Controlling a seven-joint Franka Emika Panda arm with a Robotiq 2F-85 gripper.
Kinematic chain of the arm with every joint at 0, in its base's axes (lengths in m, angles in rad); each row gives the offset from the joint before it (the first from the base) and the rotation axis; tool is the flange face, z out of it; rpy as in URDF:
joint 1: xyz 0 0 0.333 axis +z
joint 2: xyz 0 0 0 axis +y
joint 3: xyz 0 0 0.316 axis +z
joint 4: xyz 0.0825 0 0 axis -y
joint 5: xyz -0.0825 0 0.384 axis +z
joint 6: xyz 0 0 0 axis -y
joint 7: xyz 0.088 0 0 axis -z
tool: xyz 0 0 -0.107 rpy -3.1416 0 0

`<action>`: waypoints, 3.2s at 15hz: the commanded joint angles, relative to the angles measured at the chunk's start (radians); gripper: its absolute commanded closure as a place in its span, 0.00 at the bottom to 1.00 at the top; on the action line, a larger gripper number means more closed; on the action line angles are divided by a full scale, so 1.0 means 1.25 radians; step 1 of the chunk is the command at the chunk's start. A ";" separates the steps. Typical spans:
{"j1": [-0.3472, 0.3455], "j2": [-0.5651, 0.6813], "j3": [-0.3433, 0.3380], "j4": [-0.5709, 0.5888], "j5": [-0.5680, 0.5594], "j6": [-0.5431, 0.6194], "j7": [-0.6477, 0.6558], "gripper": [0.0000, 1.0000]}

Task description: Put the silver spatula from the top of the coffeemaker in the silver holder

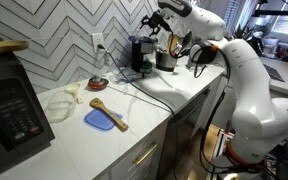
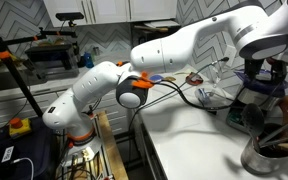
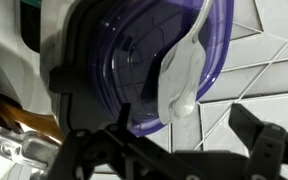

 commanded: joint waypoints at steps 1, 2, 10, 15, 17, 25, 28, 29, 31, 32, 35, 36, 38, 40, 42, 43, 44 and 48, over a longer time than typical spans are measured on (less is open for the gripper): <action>-0.005 0.016 0.017 0.004 0.018 0.005 -0.004 0.08; -0.003 0.019 0.018 0.005 0.018 0.006 -0.004 0.09; 0.007 0.040 0.017 0.010 0.012 0.038 -0.001 0.56; 0.012 0.054 0.010 0.006 0.002 0.061 0.003 0.99; 0.013 0.056 0.007 0.006 -0.001 0.068 0.005 1.00; -0.012 -0.044 -0.047 0.001 -0.075 0.031 -0.031 0.99; -0.034 -0.079 -0.075 0.008 -0.106 0.051 -0.060 1.00; -0.041 -0.096 -0.076 0.013 -0.104 0.062 -0.073 0.99; -0.049 -0.124 -0.091 0.021 -0.126 0.096 -0.128 0.99; -0.055 -0.142 -0.099 0.026 -0.137 0.112 -0.142 0.99; -0.067 -0.163 -0.120 0.037 -0.168 0.196 -0.189 0.99; -0.074 -0.173 -0.125 0.040 -0.176 0.226 -0.202 0.99; -0.086 -0.183 -0.138 0.042 -0.190 0.304 -0.206 0.99; -0.089 -0.190 -0.159 0.045 -0.214 0.383 -0.192 0.99; -0.088 -0.200 -0.186 0.047 -0.249 0.451 -0.183 0.99; -0.089 -0.204 -0.201 0.048 -0.266 0.485 -0.174 0.99; -0.091 -0.210 -0.228 0.042 -0.288 0.492 -0.120 0.99; -0.088 -0.220 -0.214 0.024 -0.278 0.490 -0.140 0.99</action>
